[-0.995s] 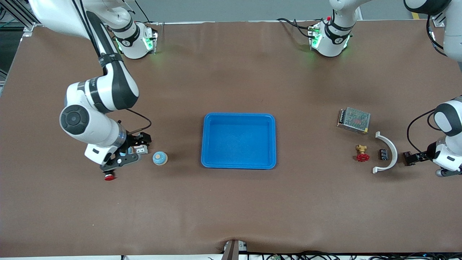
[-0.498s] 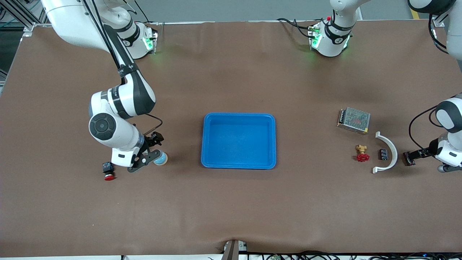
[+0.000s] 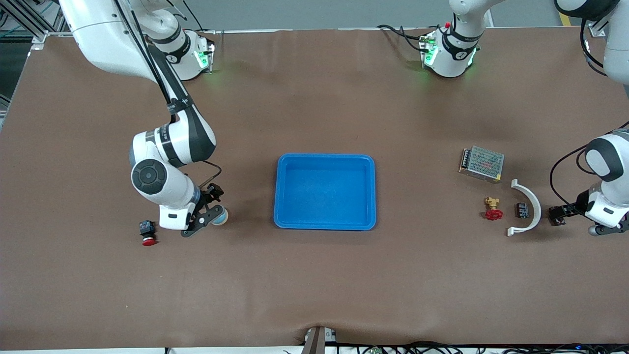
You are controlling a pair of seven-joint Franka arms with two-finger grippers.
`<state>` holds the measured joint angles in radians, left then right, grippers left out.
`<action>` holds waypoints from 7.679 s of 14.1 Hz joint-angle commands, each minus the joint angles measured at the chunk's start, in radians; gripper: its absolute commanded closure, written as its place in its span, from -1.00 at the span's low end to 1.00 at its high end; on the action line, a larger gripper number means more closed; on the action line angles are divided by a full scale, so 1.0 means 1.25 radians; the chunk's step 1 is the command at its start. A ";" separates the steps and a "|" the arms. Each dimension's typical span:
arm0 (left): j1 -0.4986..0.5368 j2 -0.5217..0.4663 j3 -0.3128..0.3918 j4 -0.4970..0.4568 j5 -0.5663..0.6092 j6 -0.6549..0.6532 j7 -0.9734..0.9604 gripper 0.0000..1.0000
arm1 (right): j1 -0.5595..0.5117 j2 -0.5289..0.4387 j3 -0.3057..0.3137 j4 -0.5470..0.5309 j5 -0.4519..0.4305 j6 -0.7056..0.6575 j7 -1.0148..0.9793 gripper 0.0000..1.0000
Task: Place electrolytic capacitor and blue bell in tray
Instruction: 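Lower and close the right gripper on the bell while the left grips the capacitor, then carry the bell with the right gripper while the left gripper carries the capacitor, then lower the bell into the tray and open the right gripper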
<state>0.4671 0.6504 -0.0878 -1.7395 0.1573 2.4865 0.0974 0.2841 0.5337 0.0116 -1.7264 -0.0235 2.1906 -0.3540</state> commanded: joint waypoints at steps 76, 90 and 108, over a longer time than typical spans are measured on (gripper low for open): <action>-0.387 -0.093 -0.279 0.094 0.013 -0.303 -1.364 1.00 | 0.077 0.036 0.059 0.047 0.080 -0.005 0.311 -0.01; -0.628 0.040 -0.195 0.221 0.047 -0.292 -1.779 1.00 | 0.265 0.032 0.058 0.041 0.078 0.023 0.628 -0.01; -0.742 0.166 -0.070 0.335 0.046 -0.215 -1.817 1.00 | 0.310 0.125 0.051 0.034 0.064 0.170 0.677 -0.01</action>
<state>-0.4303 0.8243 -0.1988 -1.3736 0.1941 2.2100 -2.1392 0.6534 0.6767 0.0885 -1.6880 0.0637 2.3847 0.4696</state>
